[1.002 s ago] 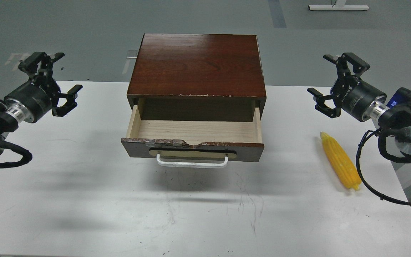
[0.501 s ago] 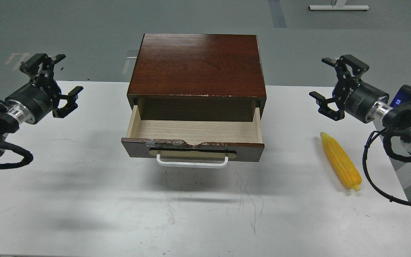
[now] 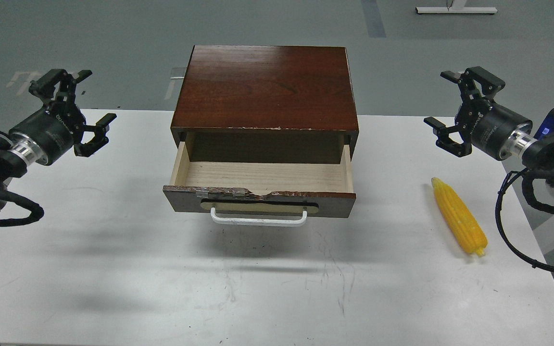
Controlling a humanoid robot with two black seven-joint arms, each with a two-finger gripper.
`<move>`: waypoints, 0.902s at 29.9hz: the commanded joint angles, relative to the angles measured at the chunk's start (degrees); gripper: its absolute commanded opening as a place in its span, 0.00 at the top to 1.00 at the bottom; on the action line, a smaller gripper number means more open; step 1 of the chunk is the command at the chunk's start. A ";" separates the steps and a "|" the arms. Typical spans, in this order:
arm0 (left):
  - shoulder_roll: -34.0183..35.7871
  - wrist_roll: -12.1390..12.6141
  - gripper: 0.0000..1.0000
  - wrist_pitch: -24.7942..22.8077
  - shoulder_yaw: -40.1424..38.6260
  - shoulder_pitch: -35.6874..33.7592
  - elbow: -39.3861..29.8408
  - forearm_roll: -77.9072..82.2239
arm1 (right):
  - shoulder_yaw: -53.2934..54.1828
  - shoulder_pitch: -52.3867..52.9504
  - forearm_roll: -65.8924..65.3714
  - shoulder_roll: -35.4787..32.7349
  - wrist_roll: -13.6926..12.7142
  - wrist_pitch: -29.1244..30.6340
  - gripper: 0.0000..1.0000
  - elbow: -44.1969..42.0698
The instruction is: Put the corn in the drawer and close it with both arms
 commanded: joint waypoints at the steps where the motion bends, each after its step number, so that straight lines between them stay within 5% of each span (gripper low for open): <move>1: 0.67 -0.06 0.02 -0.09 0.07 0.50 0.01 0.07 | -3.66 2.04 -17.99 -5.93 -1.75 0.16 0.01 4.73; 10: 0.15 -0.41 0.02 0.26 -0.19 2.44 -0.08 -0.02 | -10.86 9.26 -61.89 -15.17 -1.84 0.51 0.00 12.99; 27: 1.02 -0.41 0.02 0.17 -0.28 4.37 -0.08 -0.02 | -25.20 7.77 -75.01 -12.99 -2.28 0.24 0.04 11.43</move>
